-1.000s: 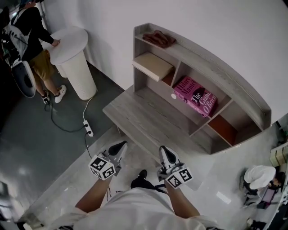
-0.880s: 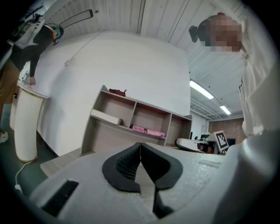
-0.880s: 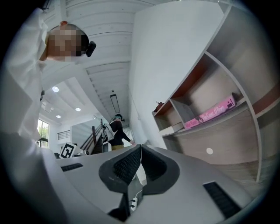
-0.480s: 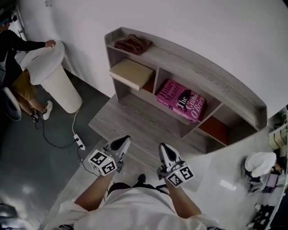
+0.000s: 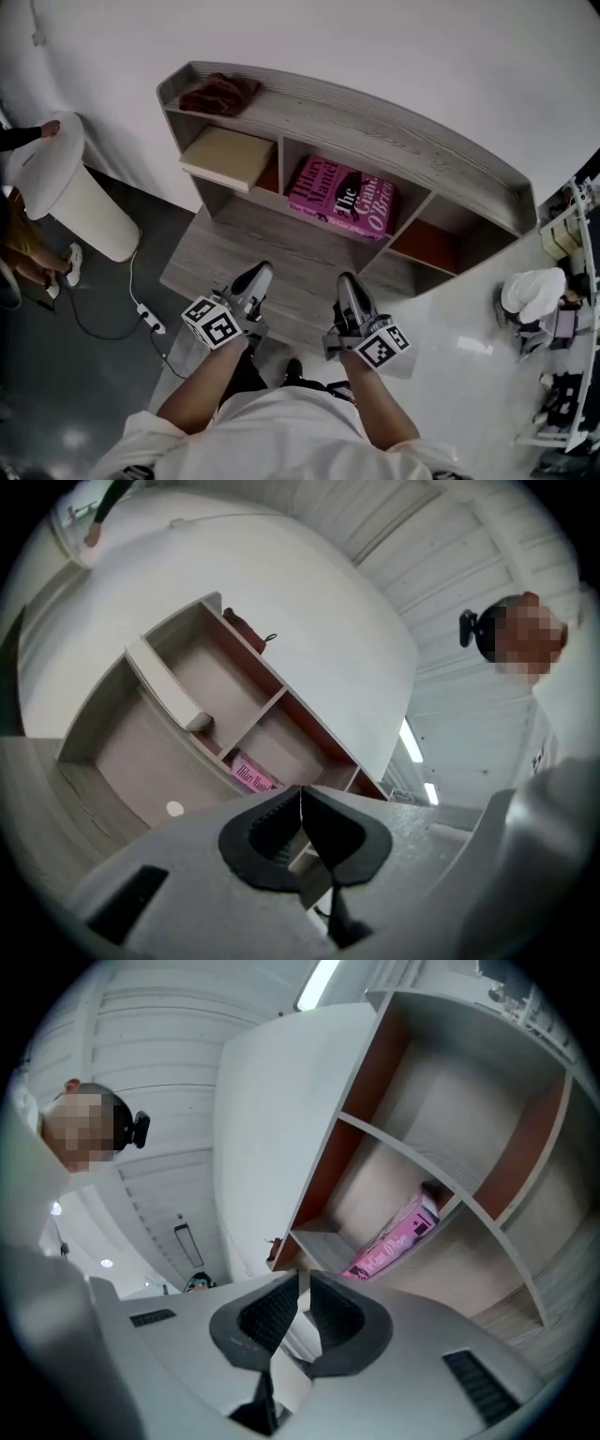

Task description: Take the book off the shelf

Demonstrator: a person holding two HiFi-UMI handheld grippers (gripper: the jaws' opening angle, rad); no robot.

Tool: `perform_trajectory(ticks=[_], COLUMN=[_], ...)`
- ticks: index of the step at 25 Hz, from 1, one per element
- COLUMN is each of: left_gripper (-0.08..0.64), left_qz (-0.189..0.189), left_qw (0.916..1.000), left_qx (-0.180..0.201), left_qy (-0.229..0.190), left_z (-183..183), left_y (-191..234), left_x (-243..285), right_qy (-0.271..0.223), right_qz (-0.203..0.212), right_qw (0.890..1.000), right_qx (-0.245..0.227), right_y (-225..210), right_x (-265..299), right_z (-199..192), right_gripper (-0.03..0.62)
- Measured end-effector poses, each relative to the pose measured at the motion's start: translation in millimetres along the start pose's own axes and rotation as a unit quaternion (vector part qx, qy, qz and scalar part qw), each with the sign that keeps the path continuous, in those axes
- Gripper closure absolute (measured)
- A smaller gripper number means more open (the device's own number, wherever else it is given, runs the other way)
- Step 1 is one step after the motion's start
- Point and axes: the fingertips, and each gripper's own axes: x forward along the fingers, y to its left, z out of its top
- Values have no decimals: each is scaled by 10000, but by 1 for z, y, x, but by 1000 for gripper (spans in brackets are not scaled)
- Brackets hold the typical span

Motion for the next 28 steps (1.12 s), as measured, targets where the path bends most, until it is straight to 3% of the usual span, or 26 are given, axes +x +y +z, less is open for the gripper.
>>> perform_trajectory(ticks=[4, 12, 15, 28], left_gripper=[541, 535, 461, 331], left_qz=[-337, -818, -967, -759], left_qw=[9962, 9775, 9657, 9477], left_qx=[-783, -1922, -2384, -3070], left_qy=[-174, -292, -348, -426], left_z=[7, 11, 12, 7], left_y=[12, 42, 47, 71], left_x=[17, 41, 52, 92], right_qy=[-430, -1045, -1238, -1846], right_qz=[-202, -422, -607, -1317], right_qw=[9986, 9916, 9866, 9574], right_qx=[241, 640, 868, 1790], right_y=[-3, -5, -19, -92], right_x=[8, 27, 28, 12], right_z=[14, 25, 27, 40], right_gripper=[575, 523, 492, 376])
